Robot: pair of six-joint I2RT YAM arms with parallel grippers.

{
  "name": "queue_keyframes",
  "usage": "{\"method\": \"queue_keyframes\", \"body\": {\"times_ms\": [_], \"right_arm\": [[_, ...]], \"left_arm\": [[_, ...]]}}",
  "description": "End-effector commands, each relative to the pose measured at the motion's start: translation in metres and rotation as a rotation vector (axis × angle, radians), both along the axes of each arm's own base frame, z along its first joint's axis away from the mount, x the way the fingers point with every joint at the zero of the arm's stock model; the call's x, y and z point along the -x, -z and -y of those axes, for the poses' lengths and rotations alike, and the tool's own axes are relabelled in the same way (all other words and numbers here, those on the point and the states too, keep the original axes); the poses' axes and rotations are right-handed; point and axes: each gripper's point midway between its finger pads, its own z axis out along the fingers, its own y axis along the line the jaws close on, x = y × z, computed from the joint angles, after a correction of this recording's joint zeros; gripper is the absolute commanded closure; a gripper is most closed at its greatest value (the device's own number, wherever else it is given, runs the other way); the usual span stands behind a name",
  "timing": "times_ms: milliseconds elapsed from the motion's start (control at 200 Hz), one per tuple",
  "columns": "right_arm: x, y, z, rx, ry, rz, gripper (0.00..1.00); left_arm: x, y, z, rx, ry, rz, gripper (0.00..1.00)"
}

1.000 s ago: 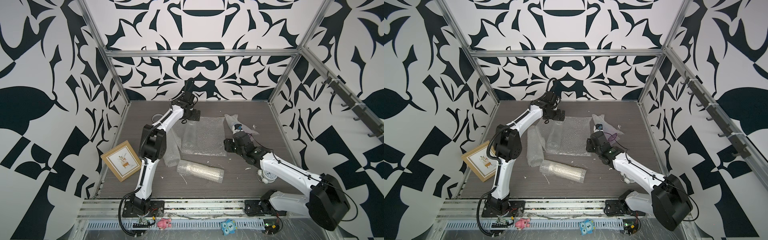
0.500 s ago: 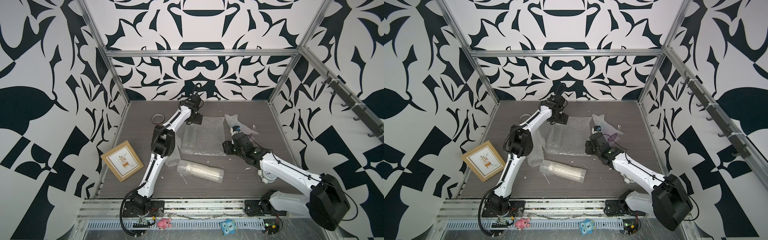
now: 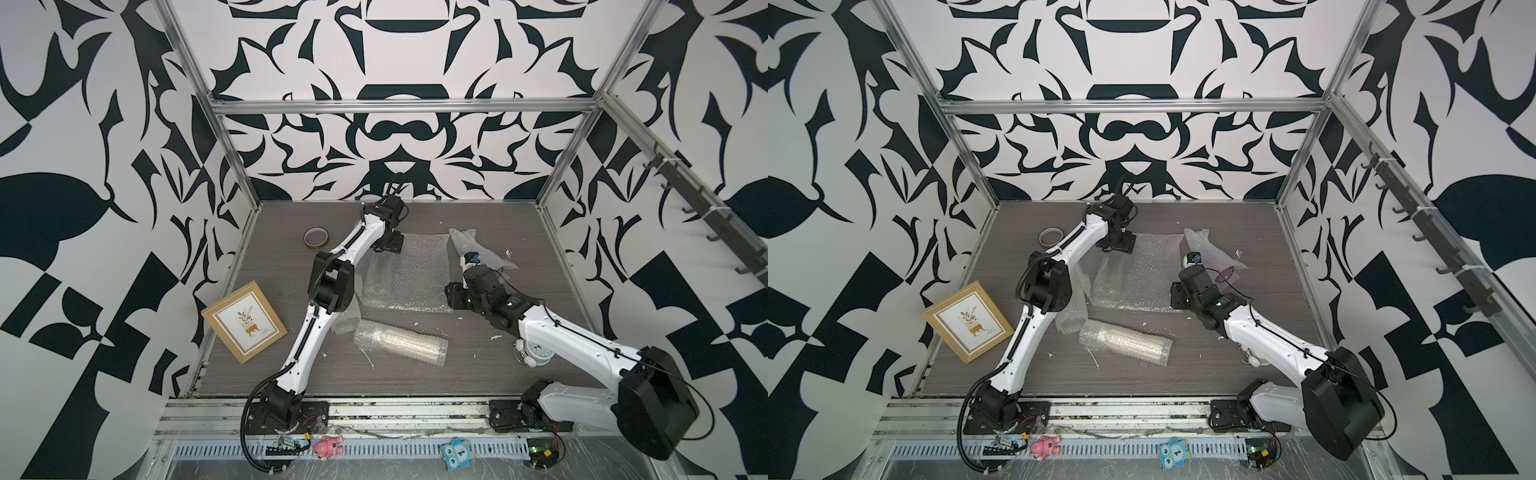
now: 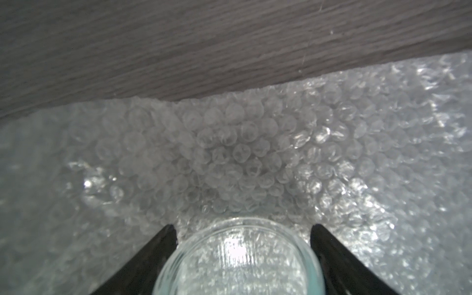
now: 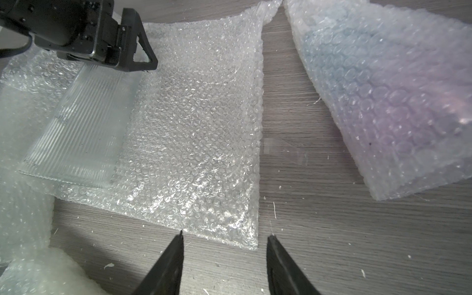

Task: Unwrap the vase from the bubble wrap
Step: Pick up the vase from the bubble wrap.

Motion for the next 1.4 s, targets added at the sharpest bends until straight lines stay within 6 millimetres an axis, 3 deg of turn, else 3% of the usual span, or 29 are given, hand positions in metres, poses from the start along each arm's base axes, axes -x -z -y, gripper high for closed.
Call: {"method": "queue_keyframes", "body": {"times_ms": [0,90,215,430,795,1085,1395], "right_arm": [[-0.002,-0.006,-0.003,-0.015,0.000,0.019,0.47],[-0.003,-0.009,-0.003,-0.018,0.002,0.026,0.47],[-0.002,-0.013,0.000,-0.015,0.010,0.035,0.48],[0.001,-0.023,0.006,-0.017,0.023,0.059,0.49],[0.011,-0.040,0.014,-0.038,0.033,0.095,0.49],[0.017,-0.046,0.028,-0.038,0.078,0.128,0.49],[0.018,-0.042,0.027,-0.052,0.076,0.136,0.50]], "left_arm": [[0.008,0.008,-0.003,-0.023,0.004,-0.044,0.22],[0.005,-0.003,0.000,-0.007,0.010,-0.020,0.28],[-0.001,-0.034,0.007,0.050,0.019,0.049,0.38],[-0.002,-0.095,0.011,0.110,0.022,0.161,0.41],[0.028,-0.167,0.017,0.195,0.056,0.264,0.40],[0.050,-0.187,0.011,0.236,0.058,0.304,0.40],[0.069,-0.197,0.001,0.266,0.049,0.328,0.37]]}}
